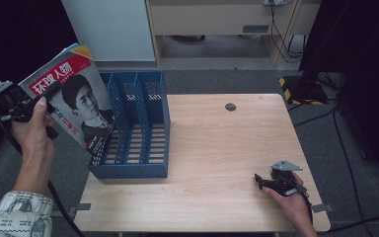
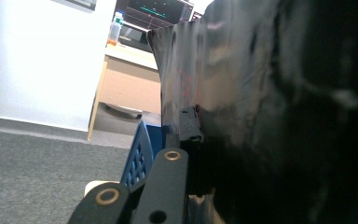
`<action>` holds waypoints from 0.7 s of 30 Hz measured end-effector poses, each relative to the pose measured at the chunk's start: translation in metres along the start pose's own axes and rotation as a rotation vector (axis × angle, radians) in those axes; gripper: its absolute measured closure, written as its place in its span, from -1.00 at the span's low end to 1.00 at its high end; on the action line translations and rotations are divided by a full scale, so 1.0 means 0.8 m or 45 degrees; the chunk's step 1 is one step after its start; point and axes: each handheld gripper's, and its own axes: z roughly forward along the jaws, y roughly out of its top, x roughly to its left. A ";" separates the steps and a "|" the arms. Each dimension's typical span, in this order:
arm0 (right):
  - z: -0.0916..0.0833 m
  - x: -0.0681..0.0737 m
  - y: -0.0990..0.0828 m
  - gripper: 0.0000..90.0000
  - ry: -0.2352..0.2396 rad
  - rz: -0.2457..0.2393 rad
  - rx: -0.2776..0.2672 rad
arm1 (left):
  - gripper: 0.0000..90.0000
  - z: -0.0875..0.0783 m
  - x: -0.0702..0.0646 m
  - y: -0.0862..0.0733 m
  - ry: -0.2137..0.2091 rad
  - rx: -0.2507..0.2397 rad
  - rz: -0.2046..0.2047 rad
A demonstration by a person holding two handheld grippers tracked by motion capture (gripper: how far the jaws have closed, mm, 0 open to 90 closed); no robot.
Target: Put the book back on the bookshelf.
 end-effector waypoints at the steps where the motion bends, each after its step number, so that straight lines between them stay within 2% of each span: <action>1: 0.000 0.000 0.000 -0.49 0.001 0.000 0.002 | 0.93 0.000 0.000 0.000 0.000 -0.002 0.001; 14: 0.000 0.000 0.000 -0.48 0.004 -0.002 0.002 | 0.93 0.008 0.005 0.003 -0.009 -0.023 0.006; 19: 0.000 0.000 0.000 -0.48 0.004 -0.002 0.001 | 0.93 0.012 0.002 -0.003 -0.014 -0.014 0.049; 21: 0.000 0.000 0.000 -0.48 0.004 -0.002 0.002 | 0.93 0.014 0.001 -0.005 -0.018 -0.021 0.048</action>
